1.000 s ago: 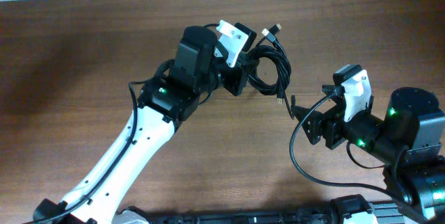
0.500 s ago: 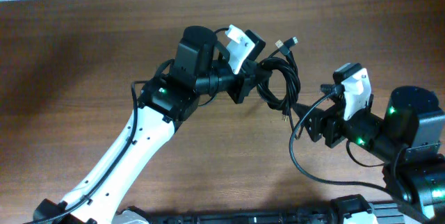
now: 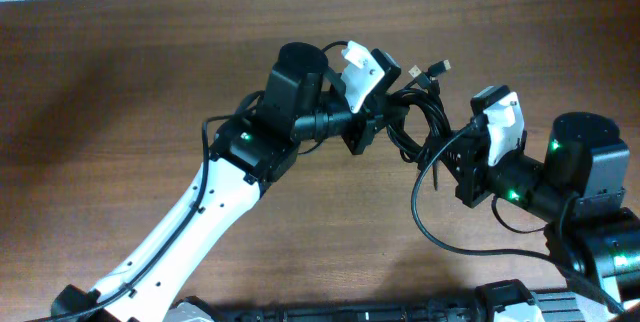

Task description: Untangle cables

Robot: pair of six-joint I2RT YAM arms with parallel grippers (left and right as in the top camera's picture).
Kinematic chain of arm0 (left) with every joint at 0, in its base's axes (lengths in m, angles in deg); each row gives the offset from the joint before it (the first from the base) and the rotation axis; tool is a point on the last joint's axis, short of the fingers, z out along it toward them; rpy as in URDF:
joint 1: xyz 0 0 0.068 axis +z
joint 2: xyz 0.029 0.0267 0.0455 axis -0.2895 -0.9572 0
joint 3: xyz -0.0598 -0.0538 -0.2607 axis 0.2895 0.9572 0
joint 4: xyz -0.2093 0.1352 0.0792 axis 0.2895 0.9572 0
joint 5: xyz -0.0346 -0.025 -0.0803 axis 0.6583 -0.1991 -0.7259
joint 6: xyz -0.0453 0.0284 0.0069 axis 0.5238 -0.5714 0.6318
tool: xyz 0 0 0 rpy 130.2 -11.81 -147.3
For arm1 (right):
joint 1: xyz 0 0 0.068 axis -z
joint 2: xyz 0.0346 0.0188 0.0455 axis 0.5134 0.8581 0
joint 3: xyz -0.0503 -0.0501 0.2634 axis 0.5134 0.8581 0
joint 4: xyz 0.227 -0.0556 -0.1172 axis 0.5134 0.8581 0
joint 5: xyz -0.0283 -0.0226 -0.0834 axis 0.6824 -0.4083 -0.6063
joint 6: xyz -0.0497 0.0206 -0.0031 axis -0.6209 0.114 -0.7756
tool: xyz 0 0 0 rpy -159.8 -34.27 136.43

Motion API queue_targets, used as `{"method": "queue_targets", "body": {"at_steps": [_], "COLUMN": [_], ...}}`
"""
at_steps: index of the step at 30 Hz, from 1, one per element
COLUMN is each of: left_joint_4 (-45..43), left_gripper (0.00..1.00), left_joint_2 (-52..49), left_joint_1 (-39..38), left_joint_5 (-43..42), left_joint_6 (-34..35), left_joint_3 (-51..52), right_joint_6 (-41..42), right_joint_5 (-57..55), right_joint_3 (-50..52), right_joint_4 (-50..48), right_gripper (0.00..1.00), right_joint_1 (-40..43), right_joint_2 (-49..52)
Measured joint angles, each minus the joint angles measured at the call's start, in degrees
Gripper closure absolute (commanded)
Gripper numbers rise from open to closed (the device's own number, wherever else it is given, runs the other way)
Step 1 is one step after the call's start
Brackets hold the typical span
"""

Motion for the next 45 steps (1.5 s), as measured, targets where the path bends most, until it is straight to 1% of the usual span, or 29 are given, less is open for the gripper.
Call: {"method": "queue_targets", "body": {"at_steps": [2,4,5,6,8,10,13,15,16,18,19,20,21,23,24,25,26,27,28,32,34,35,40,43,45], "left_joint_4": [0.9,2.1,2.8,3.3,3.7,3.8,3.8,3.9,3.9,4.0,4.1,4.3,4.3,4.2,4.3,4.3,4.3,4.3,4.5,6.1,7.1,7.4,11.4,14.7,15.3], "left_gripper": [1.0,0.97,0.92,0.85,0.8,0.79,0.86,0.86,0.82,0.61,0.57,0.57,0.67,0.8,0.85,0.84,0.69,0.48,0.39,0.36,0.28,0.22,0.2,0.21,0.2], "left_joint_2": [0.0,0.2,0.3,0.5,0.8,1.1,1.2,1.2,1.2,1.2,1.2,1.2,1.2,1.3,1.4,1.7,2.1,2.7,3.3,5.3,6.6,7.3,10.0,12.0,12.5], "left_joint_1": [-0.6,-1.2,-1.5,-1.9,-2.5,-3.0,-3.5,-3.7,-3.7,-3.7,-3.7,-3.4,-2.7,-2.5,-2.5,-2.6,-2.6,-2.6,-2.6,-0.2,-0.2,-0.2,-0.2,-0.2,-0.2], "left_joint_5": [2.2,4.9,6.4,8.5,11.3,14.6,17.1,17.5,17.5,17.5,17.7,18.4,18.3,18.0,17.5,16.8,16.7,16.6,17.3,21.2,21.9,22.0,22.6,22.7,22.4], "left_joint_6": [0.0,0.0,0.0,0.1,0.1,-0.3,-0.4,-0.4,-0.4,-0.4,-0.6,-0.3,-0.4,-0.2,-0.3,-0.6,-0.2,-0.4,-0.8,-1.9,-2.1,-2.2,-5.3,-6.5,-6.9], "left_joint_3": [0.0,0.0,-0.1,-0.2,-0.3,-0.3,-0.3,-0.3,-0.3,-0.3,-0.3,-0.3,-0.3,-0.3,-0.3,-0.3,-0.3,-0.3,-0.3,-0.3,-0.3,-0.3,-0.3,-0.4,-0.4], "right_joint_6": [0.0,0.0,0.0,0.0,-0.1,-0.2,-0.3,-0.3,-0.3,-0.3,-0.3,-0.3,-0.4,-0.4,-0.5,-0.5,-0.5,-0.5,-0.5,-0.5,-0.5,-0.5,-0.5,-0.2,0.3], "right_joint_5": [-0.2,-0.4,-0.4,-0.4,-0.3,0.0,0.0,0.1,0.2,0.4,0.5,0.5,0.5,0.5,0.5,0.5,0.7,0.9,1.0,0.6,0.5,0.5,0.4,0.5,0.5], "right_joint_3": [0.0,0.0,0.0,0.0,0.0,0.0,0.0,0.0,0.0,0.0,0.0,0.0,0.0,0.0,0.1,0.1,0.1,0.1,0.0,0.1,0.1,0.1,0.1,0.1,0.1], "right_joint_4": [0.5,1.1,1.2,1.2,1.1,1.2,1.2,1.1,1.2,1.3,1.2,1.2,0.7,0.2,-0.5,-1.2,-1.7,-2.0,-2.2,-3.1,-4.3,-5.2,-7.6,-9.4,-10.8], "right_gripper": [0.96,0.96,0.96,0.96,0.96,0.96,0.96,0.96,0.96,0.96,0.96,0.96,0.96,0.96,0.96,0.96,0.96,0.96,0.96,0.96,0.96,0.96,0.96,0.96,0.96], "right_joint_1": [0.0,0.0,0.0,0.0,0.0,0.0,0.0,0.0,0.0,0.0,0.0,0.0,0.0,0.0,0.0,0.0,0.0,0.0,0.0,0.0,0.0,0.0,0.0,0.0,0.0], "right_joint_2": [0.3,0.7,0.9,1.0,1.5,1.5,1.6,1.7,1.7,1.7,1.7,1.7,1.6,1.6,1.6,1.6,1.6,1.6,1.6,1.0,1.0,1.0,1.0,1.0,1.0]}}
